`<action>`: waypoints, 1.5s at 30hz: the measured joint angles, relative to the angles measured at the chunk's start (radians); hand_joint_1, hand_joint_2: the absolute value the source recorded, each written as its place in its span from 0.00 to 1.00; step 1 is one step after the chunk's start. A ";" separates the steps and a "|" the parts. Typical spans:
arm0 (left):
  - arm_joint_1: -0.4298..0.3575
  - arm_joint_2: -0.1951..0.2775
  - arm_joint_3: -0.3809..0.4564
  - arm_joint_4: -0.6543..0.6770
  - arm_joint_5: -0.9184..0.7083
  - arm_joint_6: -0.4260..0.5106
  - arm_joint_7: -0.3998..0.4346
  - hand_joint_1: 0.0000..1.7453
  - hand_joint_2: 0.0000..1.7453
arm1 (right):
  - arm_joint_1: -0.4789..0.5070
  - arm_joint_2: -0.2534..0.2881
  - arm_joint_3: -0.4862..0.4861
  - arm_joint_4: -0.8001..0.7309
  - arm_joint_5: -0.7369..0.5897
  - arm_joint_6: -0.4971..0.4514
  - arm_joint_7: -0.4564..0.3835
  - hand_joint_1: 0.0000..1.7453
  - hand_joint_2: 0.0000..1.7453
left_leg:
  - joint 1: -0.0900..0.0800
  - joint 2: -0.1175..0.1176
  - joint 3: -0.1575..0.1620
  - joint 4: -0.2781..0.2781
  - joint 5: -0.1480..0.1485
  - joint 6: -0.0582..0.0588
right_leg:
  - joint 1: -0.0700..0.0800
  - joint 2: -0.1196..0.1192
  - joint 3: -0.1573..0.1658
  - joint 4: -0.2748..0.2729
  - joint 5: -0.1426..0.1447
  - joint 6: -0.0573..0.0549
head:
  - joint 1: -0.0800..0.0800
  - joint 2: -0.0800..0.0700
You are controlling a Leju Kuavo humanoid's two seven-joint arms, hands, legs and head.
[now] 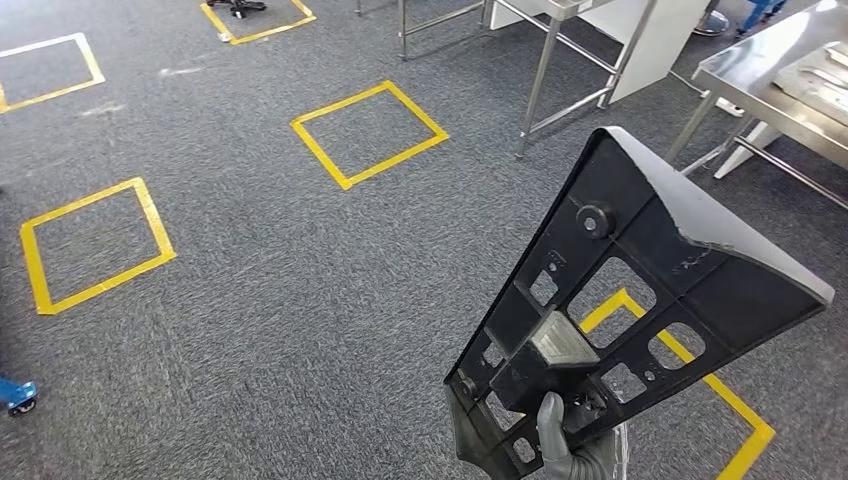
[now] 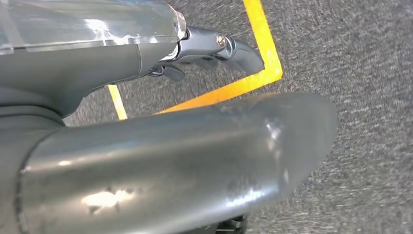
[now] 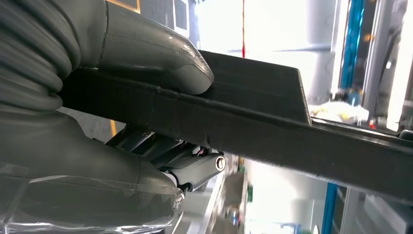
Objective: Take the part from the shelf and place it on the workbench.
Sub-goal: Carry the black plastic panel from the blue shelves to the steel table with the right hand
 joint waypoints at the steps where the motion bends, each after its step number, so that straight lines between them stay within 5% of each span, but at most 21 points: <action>1: 0.000 0.000 0.000 0.000 0.000 -0.001 0.000 0.00 0.00 | 0.001 0.000 0.000 0.000 0.000 0.001 0.001 1.00 1.00 | 0.000 0.014 0.001 0.000 -0.002 -0.001 | -0.003 -0.004 -0.011 0.023 0.000 0.004 | 0.000 0.000; 2: 0.000 0.000 0.000 0.000 0.000 -0.001 0.001 0.00 0.00 | 0.002 0.000 -0.001 0.000 0.000 0.001 0.002 1.00 1.00 | 0.000 0.028 0.002 0.000 -0.004 -0.003 | -0.006 -0.008 -0.003 0.008 0.018 0.007 | 0.000 0.000; 5: -0.002 0.000 0.001 0.000 -0.001 -0.002 0.002 0.00 0.00 | 0.001 0.000 -0.001 0.000 0.001 0.003 0.004 1.00 1.00 | -0.003 0.060 0.012 0.002 -0.014 -0.015 | -0.005 -0.055 0.100 -0.182 0.102 0.003 | 0.000 0.000; 7: -0.003 0.000 0.001 0.000 -0.001 -0.003 0.002 0.00 0.00 | 0.000 0.000 -0.002 -0.001 0.002 0.004 0.007 1.00 1.00 | -0.007 0.076 0.018 0.004 -0.022 -0.026 | 0.003 -0.072 0.131 -0.244 0.114 -0.010 | -0.002 0.000; 9: -0.006 0.000 0.001 0.000 -0.002 -0.003 0.002 0.00 0.00 | 0.002 0.000 -0.003 -0.001 0.003 0.004 0.010 1.00 1.00 | -0.008 0.092 0.024 0.003 -0.026 -0.037 | 0.006 -0.051 0.129 -0.245 0.115 -0.023 | -0.004 0.000; 12: -0.011 0.000 0.002 0.000 -0.002 -0.005 0.002 0.00 0.00 | 0.003 0.001 -0.005 -0.001 0.005 0.005 0.012 1.00 1.00 | -0.002 0.040 0.005 0.063 -0.073 -0.051 | -0.001 -0.022 0.132 -0.255 0.120 -0.041 | -0.007 0.000; 14: -0.008 0.000 0.003 0.000 -0.002 -0.006 0.003 0.00 0.00 | 0.002 0.002 -0.005 -0.001 0.006 0.006 0.014 1.00 1.00 | 0.001 -0.006 -0.054 0.193 -0.139 -0.054 | -0.001 -0.002 0.132 -0.255 0.120 -0.049 | -0.011 0.000; 16: -0.004 0.000 0.003 0.000 -0.003 -0.008 0.003 0.00 0.00 | 0.002 0.002 -0.005 -0.001 0.006 0.005 0.016 1.00 1.00 | 0.001 -0.016 -0.104 0.291 -0.164 -0.055 | 0.001 0.024 0.132 -0.253 0.120 -0.052 | -0.011 0.000; 18: -0.002 0.001 0.004 0.000 -0.004 -0.010 0.003 0.00 0.00 | 0.002 0.002 -0.005 0.000 0.007 0.005 0.017 1.00 1.00 | 0.001 -0.022 -0.091 0.243 -0.110 -0.052 | 0.001 0.055 0.133 -0.247 0.119 -0.050 | -0.011 0.000; 20: -0.002 0.001 0.004 0.000 -0.005 -0.013 0.002 0.00 0.00 | 0.002 0.003 -0.005 0.000 0.008 0.005 0.018 1.00 1.00 | 0.004 -0.059 -0.040 0.111 -0.042 -0.045 | 0.001 0.082 0.131 -0.238 0.115 -0.045 | -0.011 0.000; 22: -0.002 0.002 0.004 0.000 -0.006 -0.014 0.002 0.00 0.00 | 0.001 0.004 -0.006 0.000 0.008 0.004 0.018 1.00 1.00 | 0.005 -0.096 -0.013 0.039 -0.022 -0.040 | 0.000 0.104 0.124 -0.233 0.115 -0.035 | -0.011 0.000; 24: -0.004 0.003 0.004 0.000 -0.008 -0.015 0.002 0.00 0.00 | 0.001 0.004 -0.006 -0.001 0.009 0.004 0.019 1.00 1.00 | 0.003 -0.089 -0.009 0.030 -0.022 -0.030 | -0.002 0.126 0.117 -0.235 0.121 -0.021 | -0.010 0.000; 26: -0.006 0.002 0.005 0.000 -0.010 -0.015 0.002 0.00 0.00 | 0.003 0.004 -0.006 -0.001 0.010 0.002 0.021 1.00 1.00 | 0.005 -0.064 -0.004 0.020 -0.014 -0.015 | -0.001 0.103 0.109 -0.223 0.113 -0.009 | -0.008 0.000; 29: -0.003 0.002 0.005 0.000 -0.012 -0.015 0.002 0.00 0.00 | -0.002 0.004 -0.006 -0.001 0.012 -0.001 0.023 1.00 1.00 | 0.004 -0.022 -0.005 0.011 -0.008 -0.002 | 0.000 0.011 0.040 -0.081 0.029 0.004 | 0.004 0.000; 31: -0.001 0.002 0.005 0.000 -0.012 -0.016 0.002 0.00 0.00 | -0.002 0.004 -0.006 0.000 0.012 -0.003 0.026 1.00 1.00 | 0.002 0.009 -0.006 0.012 -0.010 -0.001 | -0.003 -0.004 -0.012 0.028 -0.011 0.010 | 0.005 0.000; 32: -0.001 0.002 0.005 0.000 -0.012 -0.016 0.002 0.00 0.00 | -0.002 0.004 -0.006 0.001 0.012 -0.004 0.027 1.00 1.00 | 0.002 0.023 -0.005 0.012 -0.012 -0.002 | -0.004 -0.007 -0.014 0.036 -0.004 0.011 | 0.006 0.000; 35: -0.003 0.002 0.005 0.000 -0.013 -0.016 0.002 0.00 0.00 | -0.003 0.004 -0.006 0.001 0.013 -0.006 0.029 1.00 1.00 | 0.000 0.058 0.006 0.012 -0.020 -0.009 | 0.001 -0.047 0.083 -0.137 0.083 0.004 | 0.006 0.000; 37: -0.004 0.002 0.005 0.000 -0.013 -0.016 0.002 0.00 0.00 | -0.004 0.004 -0.006 0.001 0.014 -0.006 0.029 1.00 1.00 | -0.005 0.074 0.012 0.013 -0.027 -0.018 | 0.010 -0.079 0.133 -0.233 0.109 -0.011 | 0.004 0.000; 40: -0.009 0.002 0.005 0.000 -0.014 -0.016 0.003 0.00 0.00 | -0.004 0.004 -0.006 0.001 0.015 -0.006 0.031 1.00 1.00 | -0.007 0.095 0.020 0.013 -0.035 -0.032 | 0.013 -0.058 0.135 -0.248 0.110 -0.027 | 0.002 0.000; 42: -0.011 0.003 0.005 0.000 -0.014 -0.016 0.003 0.00 0.00 | -0.004 0.004 -0.006 0.001 0.016 -0.006 0.031 1.00 1.00 | -0.004 0.061 0.010 0.049 -0.064 -0.042 | 0.005 -0.036 0.137 -0.256 0.114 -0.039 | 0.000 0.000; 45: -0.007 0.003 0.005 0.000 -0.014 -0.016 0.004 0.00 0.00 | -0.005 0.006 -0.006 0.002 0.016 -0.007 0.033 1.00 1.00 | 0.000 -0.007 -0.073 0.228 -0.154 -0.049 | 0.001 -0.002 0.138 -0.258 0.117 -0.049 | -0.007 0.000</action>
